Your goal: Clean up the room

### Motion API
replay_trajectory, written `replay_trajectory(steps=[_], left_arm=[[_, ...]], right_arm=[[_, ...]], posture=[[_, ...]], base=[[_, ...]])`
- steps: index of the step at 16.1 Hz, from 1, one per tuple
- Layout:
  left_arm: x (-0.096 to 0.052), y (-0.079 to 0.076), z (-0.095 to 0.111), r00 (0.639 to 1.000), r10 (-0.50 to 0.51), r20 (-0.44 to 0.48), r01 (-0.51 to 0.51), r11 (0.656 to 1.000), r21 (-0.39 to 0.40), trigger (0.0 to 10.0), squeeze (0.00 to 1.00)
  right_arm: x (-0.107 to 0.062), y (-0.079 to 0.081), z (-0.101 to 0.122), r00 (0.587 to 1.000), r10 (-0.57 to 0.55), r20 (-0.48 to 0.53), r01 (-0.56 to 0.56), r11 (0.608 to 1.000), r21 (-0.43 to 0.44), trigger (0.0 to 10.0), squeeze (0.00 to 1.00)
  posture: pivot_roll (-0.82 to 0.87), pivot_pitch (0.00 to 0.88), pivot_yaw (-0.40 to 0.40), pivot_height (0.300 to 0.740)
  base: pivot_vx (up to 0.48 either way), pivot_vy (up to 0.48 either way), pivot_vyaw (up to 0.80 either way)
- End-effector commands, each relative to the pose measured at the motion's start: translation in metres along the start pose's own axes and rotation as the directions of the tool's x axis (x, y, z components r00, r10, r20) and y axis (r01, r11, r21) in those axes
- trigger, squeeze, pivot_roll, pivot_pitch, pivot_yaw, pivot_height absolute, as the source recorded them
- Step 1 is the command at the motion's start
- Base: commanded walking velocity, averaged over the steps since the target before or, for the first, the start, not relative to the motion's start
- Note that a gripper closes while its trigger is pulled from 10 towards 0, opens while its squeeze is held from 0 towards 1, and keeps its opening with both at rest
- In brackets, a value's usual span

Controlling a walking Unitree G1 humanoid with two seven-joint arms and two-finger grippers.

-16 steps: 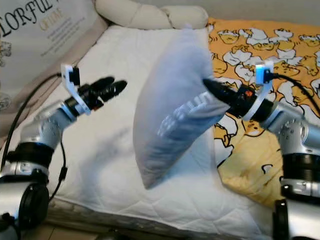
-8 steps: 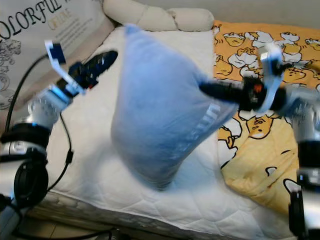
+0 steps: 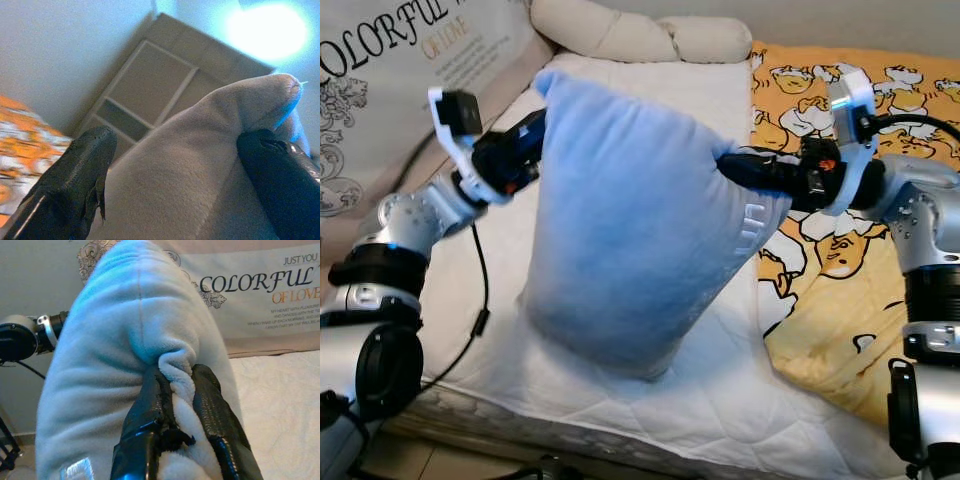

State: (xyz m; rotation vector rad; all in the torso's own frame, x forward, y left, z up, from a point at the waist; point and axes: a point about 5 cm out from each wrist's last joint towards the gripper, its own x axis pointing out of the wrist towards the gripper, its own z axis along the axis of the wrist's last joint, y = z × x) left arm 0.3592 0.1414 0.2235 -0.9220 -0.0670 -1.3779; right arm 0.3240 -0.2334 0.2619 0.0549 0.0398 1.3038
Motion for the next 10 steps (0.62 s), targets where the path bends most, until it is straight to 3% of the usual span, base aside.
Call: replay_trajectory(steps=[1,4,5,6,8,10], left_arm=[[0.002,-0.007,0.007,0.997,-0.057,0.045,0.058,0.998,-0.024,10.0,1.00],[-0.007,-0.012,-0.002,0.996,-0.083,0.035,0.085,0.993,-0.081,10.0,1.00],[-0.008,-0.014,-0.004,0.994,-0.097,0.054,0.102,0.990,-0.098,10.0,0.88],[-0.008,-0.014,-0.006,0.995,-0.093,0.046,0.097,0.991,-0.097,10.0,0.64],[-0.009,-0.009,-0.028,0.991,-0.011,-0.137,0.010,1.000,-0.003,10.0,0.00],[-0.010,-0.005,-0.047,0.955,0.072,-0.287,-0.039,0.992,0.120,10.0,0.00]], right_arm=[[0.002,-0.001,0.004,1.000,-0.003,-0.006,0.003,1.000,-0.028,0.0,0.00],[0.003,-0.003,0.003,1.000,-0.011,0.001,0.011,1.000,-0.027,0.0,0.00],[0.005,-0.004,0.001,1.000,-0.023,0.001,0.023,0.999,-0.024,0.0,0.00],[0.005,-0.005,0.000,1.000,-0.024,0.001,0.024,0.999,-0.024,0.0,0.00],[0.007,-0.004,0.001,1.000,-0.019,0.006,0.019,1.000,-0.024,0.0,0.00],[0.009,-0.004,0.001,1.000,-0.010,0.010,0.010,1.000,-0.024,0.0,0.00]], posture=[[0.00,0.000,0.054,0.740],[0.00,0.000,0.053,0.740],[0.00,0.000,0.050,0.740],[0.00,0.000,0.049,0.740],[0.00,0.000,0.051,0.740],[0.00,0.000,0.051,0.740]], base=[[0.000,0.000,0.00],[0.000,0.000,0.00],[0.000,0.000,0.00],[0.000,0.000,0.00],[0.000,0.000,0.00],[0.000,0.000,0.00]])
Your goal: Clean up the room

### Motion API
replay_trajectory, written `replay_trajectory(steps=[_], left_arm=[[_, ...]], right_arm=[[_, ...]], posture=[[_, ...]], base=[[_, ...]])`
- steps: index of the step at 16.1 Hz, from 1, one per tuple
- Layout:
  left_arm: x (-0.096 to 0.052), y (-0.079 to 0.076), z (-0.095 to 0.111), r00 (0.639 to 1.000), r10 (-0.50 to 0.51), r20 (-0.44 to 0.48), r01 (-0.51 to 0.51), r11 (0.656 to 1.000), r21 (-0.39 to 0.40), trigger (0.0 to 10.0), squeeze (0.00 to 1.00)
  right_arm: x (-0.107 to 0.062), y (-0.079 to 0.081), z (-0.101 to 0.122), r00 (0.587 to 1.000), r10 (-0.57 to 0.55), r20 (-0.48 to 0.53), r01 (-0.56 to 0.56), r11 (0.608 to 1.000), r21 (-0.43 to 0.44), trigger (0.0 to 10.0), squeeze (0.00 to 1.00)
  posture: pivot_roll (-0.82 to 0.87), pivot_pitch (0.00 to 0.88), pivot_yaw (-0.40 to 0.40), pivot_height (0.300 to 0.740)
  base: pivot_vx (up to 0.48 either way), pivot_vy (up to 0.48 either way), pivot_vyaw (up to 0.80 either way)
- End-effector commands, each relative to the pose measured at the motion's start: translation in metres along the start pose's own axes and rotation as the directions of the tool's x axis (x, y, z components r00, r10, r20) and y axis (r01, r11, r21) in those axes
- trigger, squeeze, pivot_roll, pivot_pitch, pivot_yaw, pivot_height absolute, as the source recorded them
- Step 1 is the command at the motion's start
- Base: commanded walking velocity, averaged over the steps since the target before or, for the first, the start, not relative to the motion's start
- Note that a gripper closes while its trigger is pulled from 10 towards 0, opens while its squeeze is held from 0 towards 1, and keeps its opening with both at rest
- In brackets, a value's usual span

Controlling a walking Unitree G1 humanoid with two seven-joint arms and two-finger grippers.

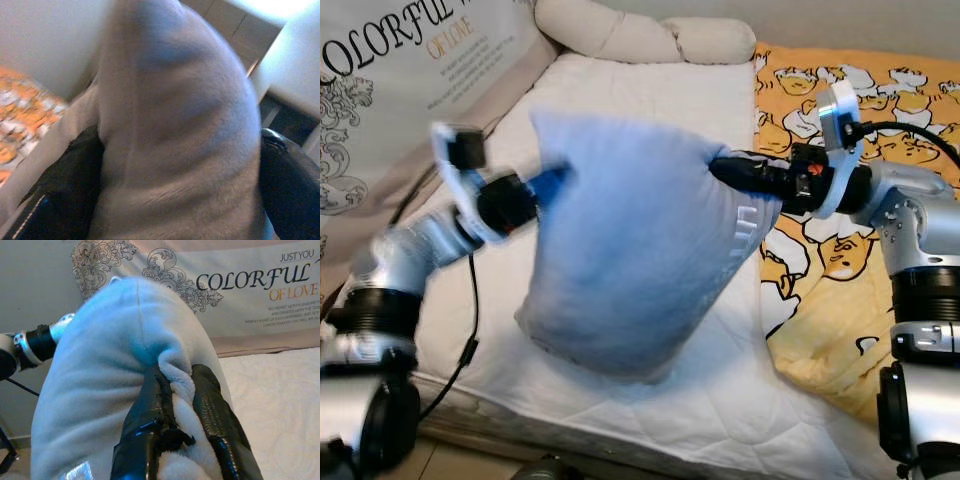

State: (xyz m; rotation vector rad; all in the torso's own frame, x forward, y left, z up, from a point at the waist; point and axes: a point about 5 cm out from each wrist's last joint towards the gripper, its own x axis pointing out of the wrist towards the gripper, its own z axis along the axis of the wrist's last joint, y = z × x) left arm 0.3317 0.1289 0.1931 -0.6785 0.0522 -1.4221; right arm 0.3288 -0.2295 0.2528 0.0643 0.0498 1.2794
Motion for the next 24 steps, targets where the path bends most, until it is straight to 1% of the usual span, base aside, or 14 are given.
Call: replay_trajectory(steps=[1,2,4,6,9,10,14,15,16,20,21,22,23,24], left_arm=[[0.006,0.003,-0.013,0.988,0.066,-0.139,-0.056,0.996,0.075,10.0,0.00],[0.005,0.006,-0.016,0.979,0.123,-0.161,-0.102,0.986,0.135,10.0,0.00],[0.001,0.006,-0.011,0.977,0.176,-0.121,-0.149,0.967,0.205,10.0,0.00],[-0.002,0.001,-0.009,0.979,0.175,-0.105,-0.151,0.966,0.209,0.0,0.00],[-0.005,-0.002,-0.017,0.973,0.190,-0.130,-0.161,0.965,0.205,0.0,0.00],[-0.005,-0.003,-0.024,0.970,0.207,-0.127,-0.176,0.960,0.219,0.0,0.00],[0.001,-0.004,-0.018,0.965,0.260,-0.026,-0.246,0.938,0.246,0.0,0.00],[0.001,-0.004,-0.018,0.965,0.260,-0.026,-0.246,0.938,0.246,0.0,0.00],[0.003,-0.006,-0.014,0.962,0.275,0.004,-0.266,0.930,0.253,0.0,0.00],[0.007,-0.008,-0.011,0.954,0.297,0.031,-0.294,0.917,0.270,0.0,0.00],[0.008,-0.009,-0.012,0.947,0.317,0.047,-0.317,0.908,0.273,0.0,0.00],[0.009,-0.009,-0.012,0.944,0.326,0.059,-0.329,0.904,0.273,0.0,0.00],[0.009,-0.010,-0.012,0.939,0.336,0.074,-0.343,0.899,0.271,0.0,0.00],[0.009,-0.012,-0.012,0.929,0.358,0.098,-0.371,0.888,0.274,0.0,0.00]], right_arm=[[0.005,0.001,0.010,1.000,0.017,0.012,-0.017,0.999,-0.037,0.0,0.00],[0.005,0.001,0.009,1.000,0.017,0.013,-0.017,0.999,-0.038,0.0,0.00],[0.005,0.001,0.009,1.000,0.011,0.019,-0.010,0.999,-0.040,0.0,0.00],[0.006,0.001,0.009,1.000,0.004,0.028,-0.003,0.999,-0.039,0.0,0.00],[0.007,0.002,0.008,0.999,0.004,0.040,-0.002,0.999,-0.033,0.0,0.00],[0.008,0.003,0.006,0.999,0.006,0.046,-0.004,1.000,-0.030,0.0,0.00],[0.011,0.005,0.005,0.998,-0.006,0.061,0.009,0.999,-0.045,0.0,0.00],[0.011,0.005,0.005,0.998,-0.006,0.061,0.009,0.999,-0.045,0.0,0.00],[0.011,0.005,0.004,0.997,-0.031,0.066,0.035,0.998,-0.052,10.0,0.00],[0.010,0.008,0.000,0.995,-0.056,0.077,0.059,0.997,-0.048,10.0,0.00],[0.009,0.009,-0.003,0.993,-0.080,0.091,0.083,0.996,-0.034,10.0,0.39],[0.009,0.009,-0.005,0.990,-0.098,0.099,0.101,0.994,-0.032,10.0,0.89],[0.008,0.009,-0.006,0.988,-0.116,0.105,0.119,0.992,-0.027,10.0,1.00],[0.006,0.011,-0.009,0.983,-0.138,0.121,0.141,0.990,-0.016,10.0,1.00]], posture=[[0.00,0.000,0.051,0.740],[0.00,0.000,0.052,0.740],[0.00,0.000,0.053,0.740],[0.00,0.000,0.055,0.740],[0.00,0.000,0.057,0.740],[0.00,0.000,0.058,0.740],[0.00,0.000,0.064,0.740],[0.00,0.000,0.064,0.740],[0.00,0.000,0.070,0.740],[-0.01,0.000,0.078,0.740],[-0.02,0.000,0.082,0.740],[-0.02,0.000,0.082,0.740],[-0.02,0.000,0.082,0.740],[-0.01,0.000,0.079,0.740]], base=[[0.000,0.000,0.00],[0.000,0.000,0.00],[0.000,0.000,0.00],[0.000,0.000,0.00],[0.000,0.000,0.00],[0.000,0.000,0.00],[0.000,0.000,0.00],[0.000,0.000,0.00],[0.000,0.000,0.00],[0.000,0.000,0.00],[0.000,0.000,0.00],[0.000,0.000,0.00],[0.000,0.000,0.00],[0.000,0.000,0.00]])
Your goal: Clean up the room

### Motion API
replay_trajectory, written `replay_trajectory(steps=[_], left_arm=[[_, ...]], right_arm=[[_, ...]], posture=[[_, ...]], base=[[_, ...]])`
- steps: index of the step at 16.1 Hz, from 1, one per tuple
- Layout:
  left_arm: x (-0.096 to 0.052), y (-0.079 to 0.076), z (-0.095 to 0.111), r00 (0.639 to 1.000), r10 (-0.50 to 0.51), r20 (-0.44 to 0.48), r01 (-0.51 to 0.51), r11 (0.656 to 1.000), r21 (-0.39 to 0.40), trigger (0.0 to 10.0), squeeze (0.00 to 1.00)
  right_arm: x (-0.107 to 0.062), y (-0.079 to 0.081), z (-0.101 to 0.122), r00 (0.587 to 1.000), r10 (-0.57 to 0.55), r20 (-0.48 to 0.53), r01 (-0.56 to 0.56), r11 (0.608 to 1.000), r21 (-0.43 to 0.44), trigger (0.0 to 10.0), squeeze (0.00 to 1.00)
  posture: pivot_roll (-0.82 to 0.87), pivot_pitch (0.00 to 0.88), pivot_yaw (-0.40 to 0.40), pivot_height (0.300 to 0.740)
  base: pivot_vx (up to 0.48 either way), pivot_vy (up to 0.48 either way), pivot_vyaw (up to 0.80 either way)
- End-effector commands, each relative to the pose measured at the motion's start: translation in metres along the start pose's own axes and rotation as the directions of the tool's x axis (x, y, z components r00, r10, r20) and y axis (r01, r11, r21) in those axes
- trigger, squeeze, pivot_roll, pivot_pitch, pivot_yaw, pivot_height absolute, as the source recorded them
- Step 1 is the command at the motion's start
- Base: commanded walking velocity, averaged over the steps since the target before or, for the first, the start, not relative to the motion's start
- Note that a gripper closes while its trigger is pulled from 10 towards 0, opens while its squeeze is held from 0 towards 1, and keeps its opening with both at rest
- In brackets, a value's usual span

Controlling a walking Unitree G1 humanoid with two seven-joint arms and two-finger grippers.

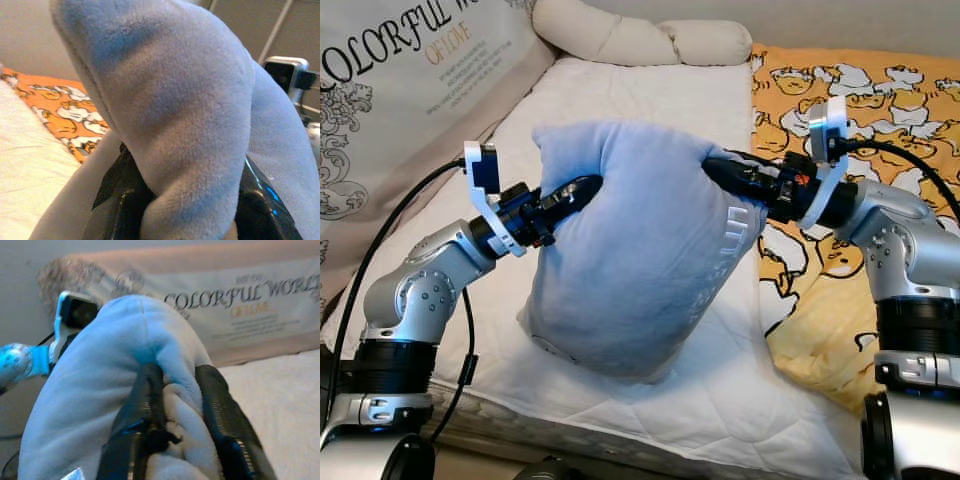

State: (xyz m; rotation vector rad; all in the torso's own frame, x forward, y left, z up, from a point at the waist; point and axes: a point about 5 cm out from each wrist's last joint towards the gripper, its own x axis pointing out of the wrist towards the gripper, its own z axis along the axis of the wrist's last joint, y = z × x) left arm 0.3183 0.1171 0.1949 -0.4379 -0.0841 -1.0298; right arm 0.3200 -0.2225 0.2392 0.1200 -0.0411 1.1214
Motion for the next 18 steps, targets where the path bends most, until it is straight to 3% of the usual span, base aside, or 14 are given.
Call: replay_trajectory(steps=[1,6,8,9,12,18], left_arm=[[-0.002,0.000,-0.003,0.999,0.042,-0.008,-0.042,0.999,0.002,0.0,0.00],[-0.006,-0.002,0.000,0.995,0.094,0.011,-0.095,0.995,0.030,0.0,0.00],[-0.011,-0.003,0.005,0.995,0.101,0.022,-0.101,0.994,0.039,0.0,0.00],[-0.012,-0.004,0.005,0.996,0.082,0.019,-0.083,0.996,0.035,0.0,0.00],[-0.016,-0.002,0.007,0.998,0.055,0.016,-0.055,0.998,0.027,0.0,0.00],[-0.018,0.000,0.012,0.999,0.040,0.020,-0.040,0.999,0.015,0.0,0.00]], right_arm=[[0.000,0.003,0.004,0.999,-0.014,0.037,0.015,1.000,-0.011,10.0,1.00],[-0.017,0.004,0.009,0.981,-0.127,0.145,0.128,0.992,0.007,10.0,1.00],[-0.041,0.008,0.019,0.936,-0.211,0.282,0.198,0.978,0.072,10.0,1.00],[-0.048,0.013,0.016,0.933,-0.213,0.289,0.191,0.976,0.105,10.0,1.00],[-0.061,0.028,-0.010,0.954,-0.190,0.231,0.140,0.966,0.216,10.0,1.00],[-0.059,0.053,-0.059,0.982,-0.178,0.068,0.145,0.930,0.338,10.0,1.00]], posture=[[-0.01,0.000,0.079,0.740],[-0.01,0.000,0.080,0.740],[0.00,0.000,0.074,0.740],[0.00,0.000,0.072,0.740],[-0.01,0.000,0.077,0.740],[0.00,0.000,0.077,0.740]], base=[[0.000,0.000,0.00],[0.000,0.000,0.00],[0.000,0.000,0.00],[0.000,0.000,0.00],[0.000,0.000,0.00],[0.000,0.000,0.00]])
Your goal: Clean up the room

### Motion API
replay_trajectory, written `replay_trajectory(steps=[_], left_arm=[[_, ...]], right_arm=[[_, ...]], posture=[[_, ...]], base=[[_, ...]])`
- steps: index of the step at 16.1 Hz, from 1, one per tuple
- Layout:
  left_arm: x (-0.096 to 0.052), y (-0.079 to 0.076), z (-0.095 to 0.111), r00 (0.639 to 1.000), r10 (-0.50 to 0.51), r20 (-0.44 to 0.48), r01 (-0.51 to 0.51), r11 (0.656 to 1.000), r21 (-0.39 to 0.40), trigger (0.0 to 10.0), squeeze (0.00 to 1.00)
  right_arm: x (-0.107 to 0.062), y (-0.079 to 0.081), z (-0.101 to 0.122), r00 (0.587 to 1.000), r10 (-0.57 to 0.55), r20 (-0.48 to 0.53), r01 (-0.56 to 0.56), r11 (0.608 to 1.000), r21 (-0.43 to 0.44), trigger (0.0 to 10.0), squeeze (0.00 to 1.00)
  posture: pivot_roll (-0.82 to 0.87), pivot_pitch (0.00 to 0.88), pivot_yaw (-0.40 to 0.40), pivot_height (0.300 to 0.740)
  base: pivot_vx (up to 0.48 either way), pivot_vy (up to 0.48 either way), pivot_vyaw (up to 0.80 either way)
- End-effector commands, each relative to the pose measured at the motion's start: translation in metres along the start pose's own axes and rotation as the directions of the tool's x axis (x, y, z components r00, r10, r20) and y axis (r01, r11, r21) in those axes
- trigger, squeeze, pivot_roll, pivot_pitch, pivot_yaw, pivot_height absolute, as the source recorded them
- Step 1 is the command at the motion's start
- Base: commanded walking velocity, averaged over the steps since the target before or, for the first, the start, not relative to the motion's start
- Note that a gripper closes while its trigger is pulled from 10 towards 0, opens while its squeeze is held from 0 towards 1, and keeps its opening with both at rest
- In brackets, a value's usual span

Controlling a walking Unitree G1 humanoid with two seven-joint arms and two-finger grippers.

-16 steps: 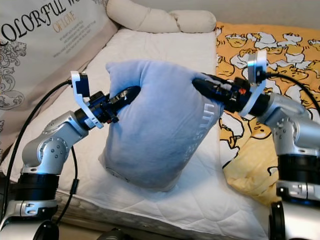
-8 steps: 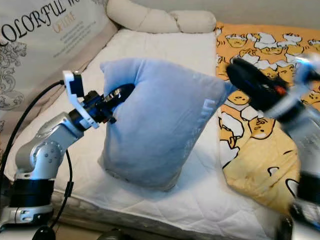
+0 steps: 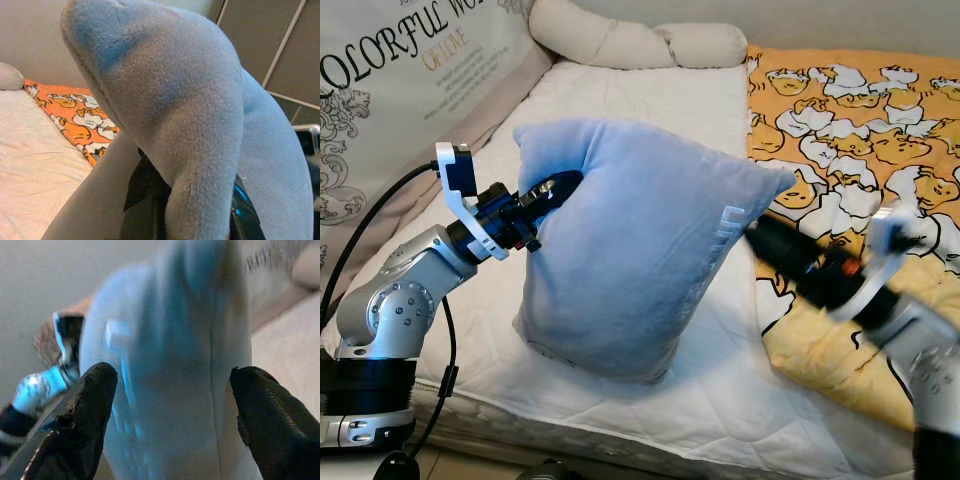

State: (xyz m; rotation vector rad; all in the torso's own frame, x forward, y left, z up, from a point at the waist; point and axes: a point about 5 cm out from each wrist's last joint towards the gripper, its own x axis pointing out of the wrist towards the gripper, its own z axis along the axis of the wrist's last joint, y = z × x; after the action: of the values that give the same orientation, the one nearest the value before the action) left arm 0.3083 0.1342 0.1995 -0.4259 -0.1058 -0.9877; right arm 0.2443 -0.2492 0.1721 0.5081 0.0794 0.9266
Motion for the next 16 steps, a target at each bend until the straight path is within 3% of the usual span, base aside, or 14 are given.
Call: replay_trajectory(steps=[1,4,7,10,11,12,13,14,16], left_arm=[[0.000,0.003,0.003,1.000,-0.001,0.004,0.001,1.000,-0.012,0.0,0.00],[-0.002,0.003,0.004,0.999,-0.038,0.008,0.039,0.998,-0.044,0.0,0.00],[-0.002,0.003,0.004,0.996,-0.085,0.019,0.086,0.992,-0.090,0.0,0.00],[-0.002,0.003,0.003,0.994,-0.105,0.016,0.107,0.989,-0.104,0.0,0.00],[-0.002,0.003,0.003,0.994,-0.113,0.013,0.113,0.987,-0.112,0.0,0.00],[-0.002,0.004,0.002,0.994,-0.113,0.012,0.114,0.987,-0.114,0.0,0.00],[-0.002,0.005,0.002,0.994,-0.108,0.007,0.108,0.988,-0.113,0.0,0.00],[-0.002,0.007,0.001,0.995,-0.098,0.003,0.098,0.989,-0.110,0.0,0.00],[-0.004,0.010,0.000,0.997,-0.077,-0.002,0.077,0.991,-0.108,0.0,0.00]], right_arm=[[0.005,0.005,-0.002,0.999,0.015,-0.051,-0.017,1.000,-0.021,10.0,1.00],[0.009,0.001,-0.024,0.987,-0.002,-0.162,-0.001,1.000,-0.017,10.0,1.00],[0.029,-0.009,-0.057,0.954,-0.013,-0.299,-0.004,0.998,-0.056,10.0,1.00],[0.041,-0.016,-0.069,0.942,-0.029,-0.335,0.001,0.997,-0.083,10.0,0.96],[0.051,-0.019,-0.072,0.946,-0.027,-0.324,-0.001,0.996,-0.088,10.0,0.00],[0.058,-0.019,-0.074,0.951,-0.003,-0.309,-0.023,0.997,-0.080,6.2,0.00],[0.061,-0.018,-0.076,0.953,0.024,-0.302,-0.045,0.997,-0.064,0.7,0.00],[0.062,-0.015,-0.079,0.950,0.069,-0.305,-0.081,0.996,-0.027,0.0,0.00],[0.063,-0.012,-0.080,0.948,0.119,-0.296,-0.120,0.993,0.014,0.0,0.00]], posture=[[0.00,0.000,0.077,0.740],[0.00,0.000,0.078,0.740],[0.01,0.000,0.079,0.740],[0.02,0.000,0.073,0.740],[0.02,0.000,0.072,0.740],[0.02,0.000,0.067,0.740],[0.03,0.000,0.065,0.740],[0.03,0.000,0.061,0.740],[0.03,0.000,0.062,0.740]], base=[[0.000,0.000,0.00],[0.000,0.000,0.00],[0.000,0.000,0.00],[0.000,0.000,0.00],[0.000,0.000,0.00],[0.000,0.000,0.00],[0.000,0.000,0.00],[0.000,0.000,0.00],[0.000,0.000,0.00]])
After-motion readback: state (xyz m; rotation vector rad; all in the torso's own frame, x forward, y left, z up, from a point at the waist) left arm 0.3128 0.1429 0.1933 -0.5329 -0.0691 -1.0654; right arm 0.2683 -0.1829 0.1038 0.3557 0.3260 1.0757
